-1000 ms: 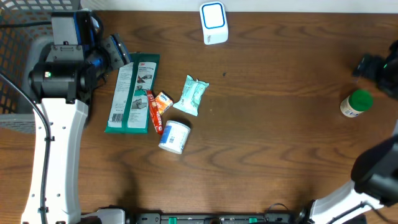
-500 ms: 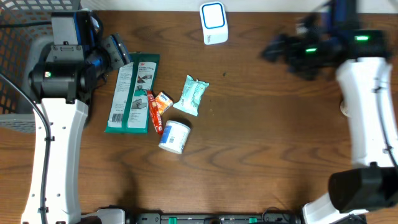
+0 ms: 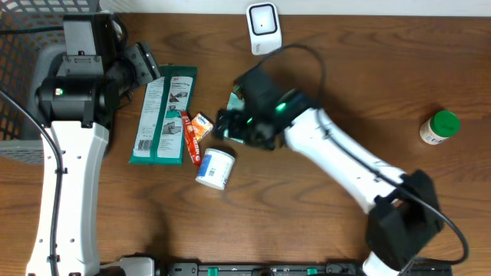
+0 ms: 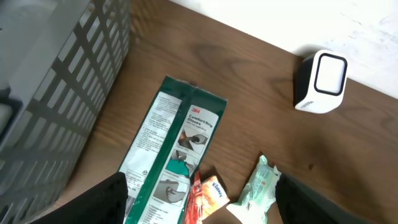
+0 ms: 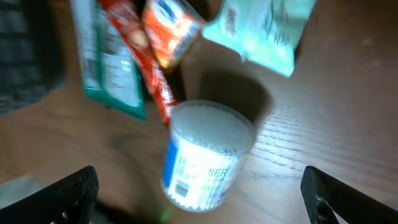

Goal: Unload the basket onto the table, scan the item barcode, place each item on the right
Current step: 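Release the jar and move the right gripper to the white jar, then grasp the white jar from above with the right gripper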

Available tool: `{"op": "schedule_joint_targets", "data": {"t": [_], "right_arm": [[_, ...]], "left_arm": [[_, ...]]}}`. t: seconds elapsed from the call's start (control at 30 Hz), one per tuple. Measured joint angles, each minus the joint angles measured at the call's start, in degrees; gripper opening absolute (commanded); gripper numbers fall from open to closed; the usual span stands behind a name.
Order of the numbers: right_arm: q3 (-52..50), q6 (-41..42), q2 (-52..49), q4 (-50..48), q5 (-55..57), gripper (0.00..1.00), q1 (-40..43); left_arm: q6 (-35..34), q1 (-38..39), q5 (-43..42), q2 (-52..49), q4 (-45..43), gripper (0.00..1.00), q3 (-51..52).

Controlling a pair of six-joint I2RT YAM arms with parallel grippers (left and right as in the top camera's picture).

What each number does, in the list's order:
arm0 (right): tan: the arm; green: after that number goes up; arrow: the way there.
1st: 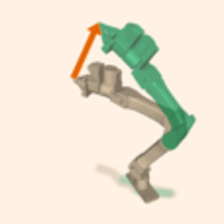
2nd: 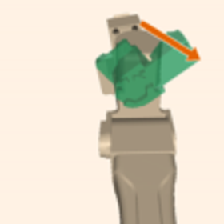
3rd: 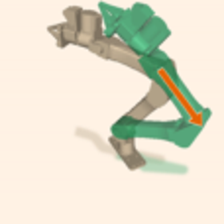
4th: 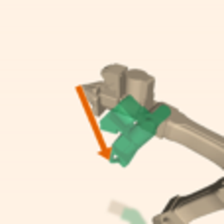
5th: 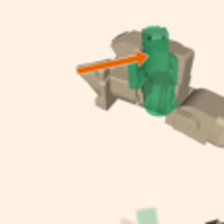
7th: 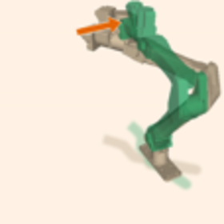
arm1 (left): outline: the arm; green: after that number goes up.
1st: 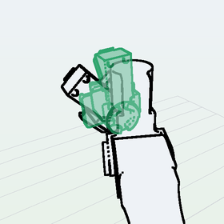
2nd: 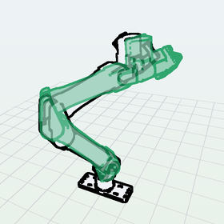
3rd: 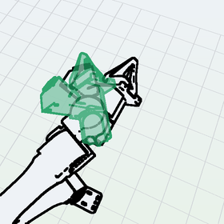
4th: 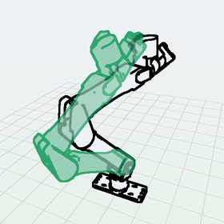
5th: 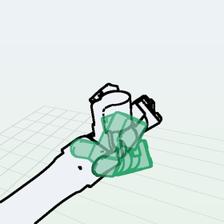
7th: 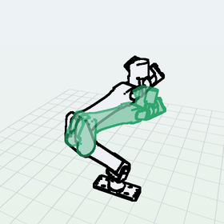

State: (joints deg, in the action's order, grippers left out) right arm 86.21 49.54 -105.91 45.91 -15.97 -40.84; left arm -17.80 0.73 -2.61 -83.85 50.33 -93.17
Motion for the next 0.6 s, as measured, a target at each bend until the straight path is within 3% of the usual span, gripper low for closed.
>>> {"op": "schedule_joint_targets", "data": {"t": [0.23, 0.6], "right_arm": [[-1.68, 10.19, -2.99, -5.27, 9.66, 0.99, -7.23], [-1.68, 14.29, -10.99, -10.49, 12.98, 0.99, -10.51]], "left_arm": [[0.00, 0.02, 0.00, 0.00, 0.00, 0.77, 0.00], [0.00, 0.02, 0.00, 0.00, 0.00, 0.77, 0.00]]}}
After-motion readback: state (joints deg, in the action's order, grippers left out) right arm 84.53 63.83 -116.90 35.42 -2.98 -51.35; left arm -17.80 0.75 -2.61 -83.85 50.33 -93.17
